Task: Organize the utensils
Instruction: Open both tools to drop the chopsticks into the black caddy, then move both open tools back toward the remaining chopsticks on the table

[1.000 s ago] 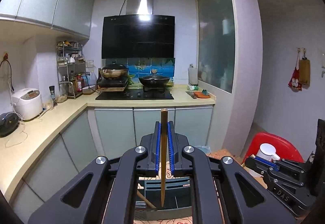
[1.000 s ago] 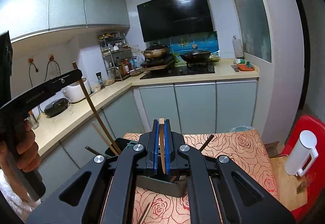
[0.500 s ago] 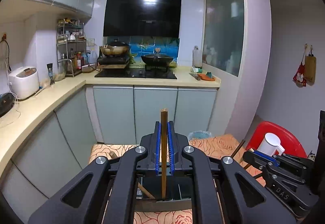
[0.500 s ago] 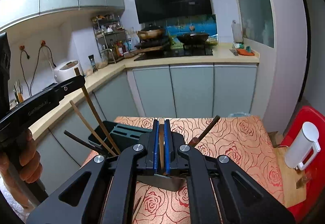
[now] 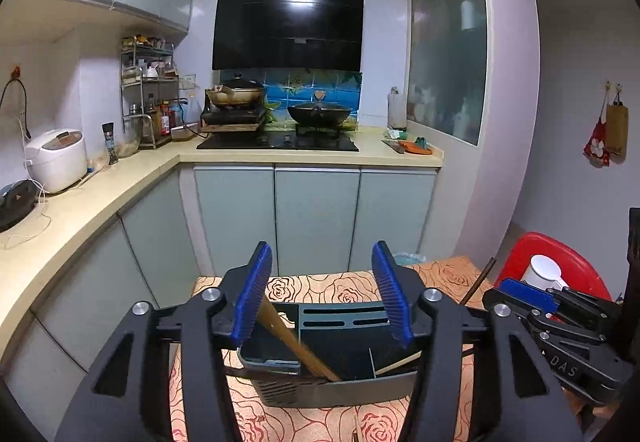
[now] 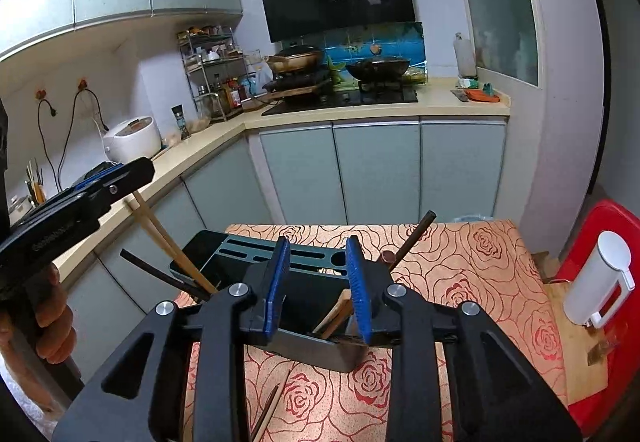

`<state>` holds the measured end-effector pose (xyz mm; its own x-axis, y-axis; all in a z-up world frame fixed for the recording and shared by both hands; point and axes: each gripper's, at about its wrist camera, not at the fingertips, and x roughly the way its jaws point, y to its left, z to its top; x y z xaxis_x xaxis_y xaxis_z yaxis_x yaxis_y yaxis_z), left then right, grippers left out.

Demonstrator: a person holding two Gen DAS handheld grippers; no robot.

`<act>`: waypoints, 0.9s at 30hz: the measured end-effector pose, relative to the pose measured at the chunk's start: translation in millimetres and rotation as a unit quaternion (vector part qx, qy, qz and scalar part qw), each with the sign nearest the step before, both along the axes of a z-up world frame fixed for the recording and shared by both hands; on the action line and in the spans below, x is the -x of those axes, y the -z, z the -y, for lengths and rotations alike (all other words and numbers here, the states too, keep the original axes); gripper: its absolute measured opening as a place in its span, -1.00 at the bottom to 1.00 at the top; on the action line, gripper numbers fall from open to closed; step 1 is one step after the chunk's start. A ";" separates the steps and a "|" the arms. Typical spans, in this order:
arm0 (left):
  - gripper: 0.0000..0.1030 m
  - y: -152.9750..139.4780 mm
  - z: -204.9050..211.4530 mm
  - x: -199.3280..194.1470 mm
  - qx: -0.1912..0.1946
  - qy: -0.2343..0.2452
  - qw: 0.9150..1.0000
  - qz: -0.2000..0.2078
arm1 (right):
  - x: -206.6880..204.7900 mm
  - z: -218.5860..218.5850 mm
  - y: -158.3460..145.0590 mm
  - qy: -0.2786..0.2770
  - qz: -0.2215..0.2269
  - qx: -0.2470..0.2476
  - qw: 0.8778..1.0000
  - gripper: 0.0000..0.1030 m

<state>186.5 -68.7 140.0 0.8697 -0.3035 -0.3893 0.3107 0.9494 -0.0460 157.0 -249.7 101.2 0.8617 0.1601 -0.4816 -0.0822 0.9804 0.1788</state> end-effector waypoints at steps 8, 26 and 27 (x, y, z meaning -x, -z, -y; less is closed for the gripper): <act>0.34 1.9 -15.7 23.9 0.004 0.008 1.000 0.013 | 19.6 5.0 -1.1 -0.003 0.008 0.004 1.000 -0.44; 0.40 108.7 -33.8 95.0 -0.033 0.032 0.998 -0.052 | 92.4 7.2 64.3 0.010 -0.001 0.051 0.999 -0.38; 0.40 116.0 -35.7 97.0 -0.031 0.034 0.997 -0.061 | 95.0 6.5 69.6 0.010 -0.004 0.054 0.998 -0.32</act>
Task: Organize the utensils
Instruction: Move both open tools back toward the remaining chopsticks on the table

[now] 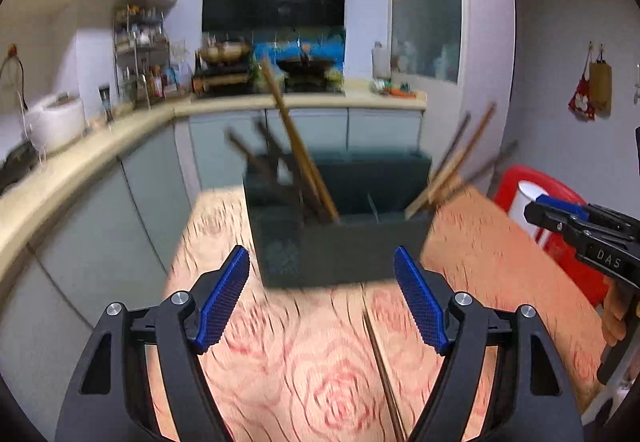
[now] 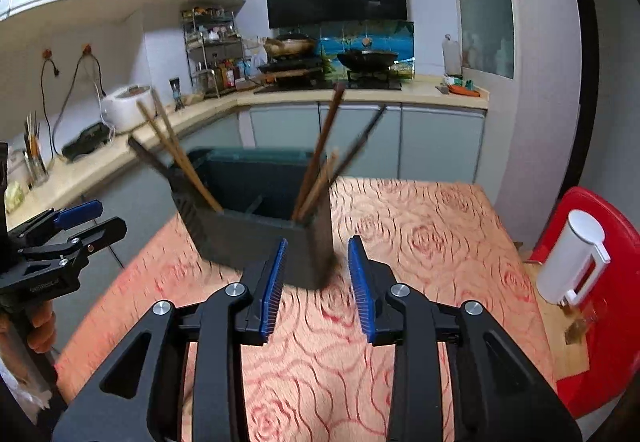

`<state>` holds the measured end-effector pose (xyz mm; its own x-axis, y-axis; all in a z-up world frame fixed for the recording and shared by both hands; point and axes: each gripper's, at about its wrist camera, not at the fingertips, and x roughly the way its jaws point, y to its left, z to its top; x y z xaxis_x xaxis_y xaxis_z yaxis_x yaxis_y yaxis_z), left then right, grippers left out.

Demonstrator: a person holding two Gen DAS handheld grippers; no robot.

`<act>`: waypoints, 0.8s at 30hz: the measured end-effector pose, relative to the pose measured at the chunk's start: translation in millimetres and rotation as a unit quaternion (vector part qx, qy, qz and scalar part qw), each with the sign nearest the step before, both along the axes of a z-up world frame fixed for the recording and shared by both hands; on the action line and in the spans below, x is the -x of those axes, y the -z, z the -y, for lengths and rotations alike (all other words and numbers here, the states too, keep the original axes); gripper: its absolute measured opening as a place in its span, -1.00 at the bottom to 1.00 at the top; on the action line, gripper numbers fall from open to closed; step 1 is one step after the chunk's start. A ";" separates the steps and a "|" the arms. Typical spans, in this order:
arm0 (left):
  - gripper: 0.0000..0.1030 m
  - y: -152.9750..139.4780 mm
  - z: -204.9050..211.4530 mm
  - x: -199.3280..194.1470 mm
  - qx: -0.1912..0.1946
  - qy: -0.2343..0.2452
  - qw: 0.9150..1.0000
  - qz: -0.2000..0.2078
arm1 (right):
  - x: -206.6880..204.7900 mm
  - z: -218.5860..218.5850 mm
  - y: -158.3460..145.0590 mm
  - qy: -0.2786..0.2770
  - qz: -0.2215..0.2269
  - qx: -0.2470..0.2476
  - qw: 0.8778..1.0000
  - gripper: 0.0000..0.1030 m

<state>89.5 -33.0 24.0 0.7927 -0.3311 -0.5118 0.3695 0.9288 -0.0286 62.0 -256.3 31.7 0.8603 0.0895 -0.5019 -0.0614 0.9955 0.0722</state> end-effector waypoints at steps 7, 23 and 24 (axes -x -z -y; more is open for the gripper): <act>0.40 55.1 -6.9 23.8 -0.026 0.003 0.999 -0.044 | 26.5 -5.6 50.6 0.007 -0.029 0.010 0.999 -0.26; 0.40 110.5 8.0 86.6 -0.060 0.066 0.992 -0.090 | 41.0 -11.2 85.5 0.009 -0.059 0.003 0.998 -0.26; 0.40 110.8 9.2 89.2 -0.057 0.071 0.991 -0.093 | 41.4 -10.6 85.8 0.010 -0.059 0.002 0.998 -0.26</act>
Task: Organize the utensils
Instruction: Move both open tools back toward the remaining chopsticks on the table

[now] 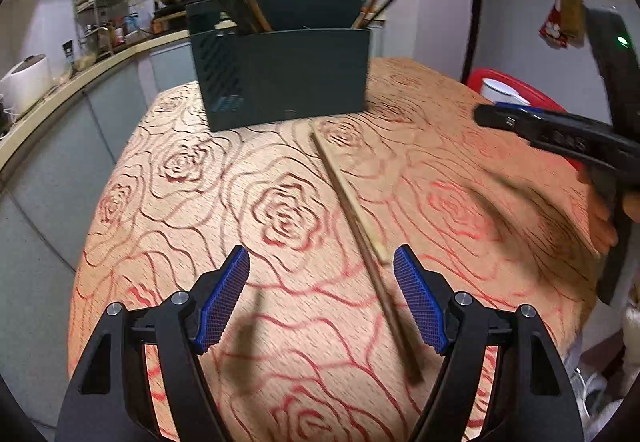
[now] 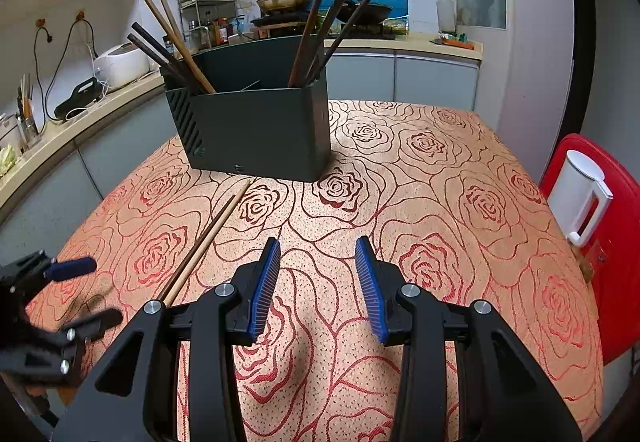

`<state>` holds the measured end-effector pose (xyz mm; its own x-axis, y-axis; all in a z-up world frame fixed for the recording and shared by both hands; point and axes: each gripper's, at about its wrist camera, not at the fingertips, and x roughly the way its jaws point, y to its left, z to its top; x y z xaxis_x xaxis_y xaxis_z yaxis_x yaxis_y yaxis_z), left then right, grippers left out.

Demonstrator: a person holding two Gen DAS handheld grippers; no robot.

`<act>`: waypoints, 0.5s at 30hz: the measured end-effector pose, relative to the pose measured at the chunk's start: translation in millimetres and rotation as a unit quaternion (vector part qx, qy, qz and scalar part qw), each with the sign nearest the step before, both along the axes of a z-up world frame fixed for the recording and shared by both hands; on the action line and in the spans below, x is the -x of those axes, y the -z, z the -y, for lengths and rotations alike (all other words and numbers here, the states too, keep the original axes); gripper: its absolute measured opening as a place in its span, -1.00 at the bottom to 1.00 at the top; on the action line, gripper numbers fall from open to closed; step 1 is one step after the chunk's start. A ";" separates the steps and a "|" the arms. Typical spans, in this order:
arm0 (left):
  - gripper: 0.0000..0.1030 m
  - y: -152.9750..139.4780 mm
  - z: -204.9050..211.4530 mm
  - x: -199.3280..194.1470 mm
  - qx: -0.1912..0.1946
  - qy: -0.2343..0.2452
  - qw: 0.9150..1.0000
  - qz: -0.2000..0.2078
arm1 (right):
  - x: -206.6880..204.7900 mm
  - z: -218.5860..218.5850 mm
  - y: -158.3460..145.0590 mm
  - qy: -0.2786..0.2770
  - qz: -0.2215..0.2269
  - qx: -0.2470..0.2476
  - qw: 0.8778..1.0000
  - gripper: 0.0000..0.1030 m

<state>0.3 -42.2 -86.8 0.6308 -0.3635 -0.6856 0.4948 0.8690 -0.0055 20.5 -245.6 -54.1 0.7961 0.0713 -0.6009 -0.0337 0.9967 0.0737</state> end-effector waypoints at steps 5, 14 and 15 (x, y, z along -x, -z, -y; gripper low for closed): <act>0.40 6.8 5.1 13.0 0.003 0.020 0.999 -0.024 | 1.3 1.3 0.0 0.003 -0.001 -0.001 1.000 -0.26; 0.13 23.2 13.4 20.5 -0.031 0.026 0.999 -0.035 | 1.1 1.9 -0.8 0.002 0.000 -0.001 1.000 -0.26; 0.12 23.1 14.4 21.2 -0.034 0.027 0.999 -0.031 | 1.2 1.7 -0.7 0.003 0.001 0.000 1.000 -0.26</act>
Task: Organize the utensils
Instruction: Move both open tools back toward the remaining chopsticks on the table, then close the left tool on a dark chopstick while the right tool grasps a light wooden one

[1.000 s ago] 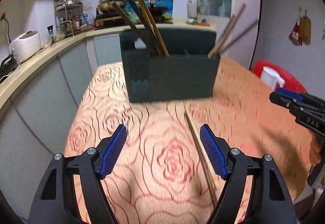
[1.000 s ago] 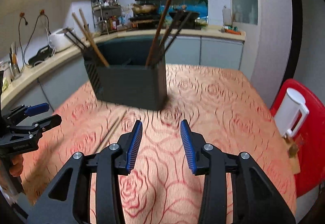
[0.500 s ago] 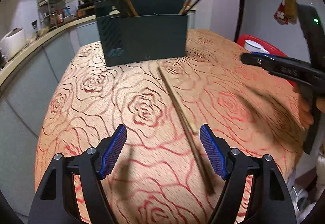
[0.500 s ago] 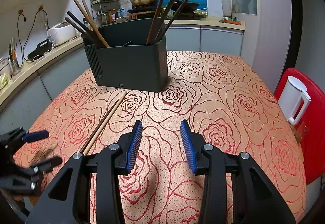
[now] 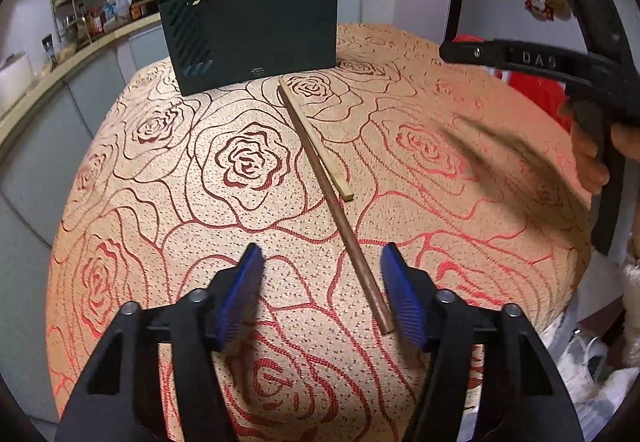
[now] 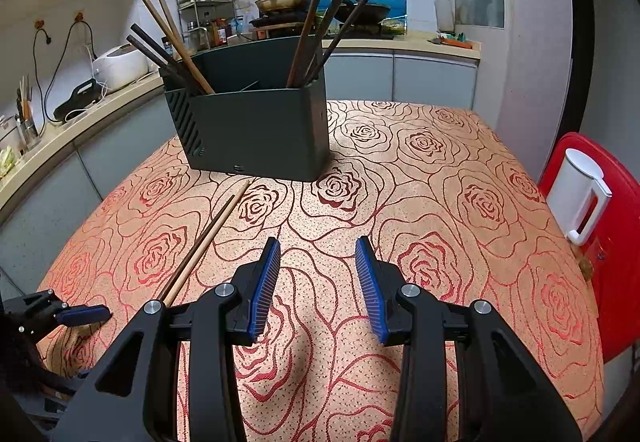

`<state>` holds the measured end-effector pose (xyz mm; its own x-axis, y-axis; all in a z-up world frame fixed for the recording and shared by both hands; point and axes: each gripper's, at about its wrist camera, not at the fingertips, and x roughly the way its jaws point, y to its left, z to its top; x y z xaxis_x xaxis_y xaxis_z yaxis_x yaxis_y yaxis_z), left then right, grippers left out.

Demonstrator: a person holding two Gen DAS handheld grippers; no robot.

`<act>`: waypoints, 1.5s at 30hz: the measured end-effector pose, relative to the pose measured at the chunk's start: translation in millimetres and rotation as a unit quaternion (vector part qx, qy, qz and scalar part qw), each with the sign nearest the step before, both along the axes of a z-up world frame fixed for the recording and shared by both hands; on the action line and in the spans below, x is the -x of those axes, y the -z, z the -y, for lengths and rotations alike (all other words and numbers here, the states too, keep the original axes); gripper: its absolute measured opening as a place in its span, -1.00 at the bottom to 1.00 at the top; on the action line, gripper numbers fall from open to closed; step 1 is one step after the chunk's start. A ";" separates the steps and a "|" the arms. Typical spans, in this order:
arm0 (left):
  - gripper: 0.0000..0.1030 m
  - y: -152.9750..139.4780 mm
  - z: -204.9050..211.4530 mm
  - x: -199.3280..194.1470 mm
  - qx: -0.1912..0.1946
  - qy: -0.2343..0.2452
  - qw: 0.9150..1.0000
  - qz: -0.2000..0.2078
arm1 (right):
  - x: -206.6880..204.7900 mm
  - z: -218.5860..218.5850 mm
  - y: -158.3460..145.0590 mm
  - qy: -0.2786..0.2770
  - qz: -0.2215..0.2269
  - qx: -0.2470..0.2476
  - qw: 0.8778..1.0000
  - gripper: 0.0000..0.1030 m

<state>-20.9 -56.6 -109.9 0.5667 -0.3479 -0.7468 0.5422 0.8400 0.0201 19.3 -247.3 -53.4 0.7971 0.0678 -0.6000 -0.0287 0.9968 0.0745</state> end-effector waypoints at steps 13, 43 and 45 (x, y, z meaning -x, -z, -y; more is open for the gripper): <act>-0.87 -1.6 -14.1 -12.9 0.006 -0.034 0.999 0.004 | 1.1 -19.1 5.2 -0.029 -0.011 0.005 1.000 -0.26; -0.87 -3.1 -32.3 -29.7 0.007 -0.093 0.996 0.003 | -4.3 -115.0 48.4 -0.131 -0.096 0.043 0.986 -0.43; -0.87 -2.9 -31.4 -29.8 0.007 -0.094 0.996 0.004 | -3.6 -106.6 48.0 -0.120 -0.094 0.042 0.987 -0.47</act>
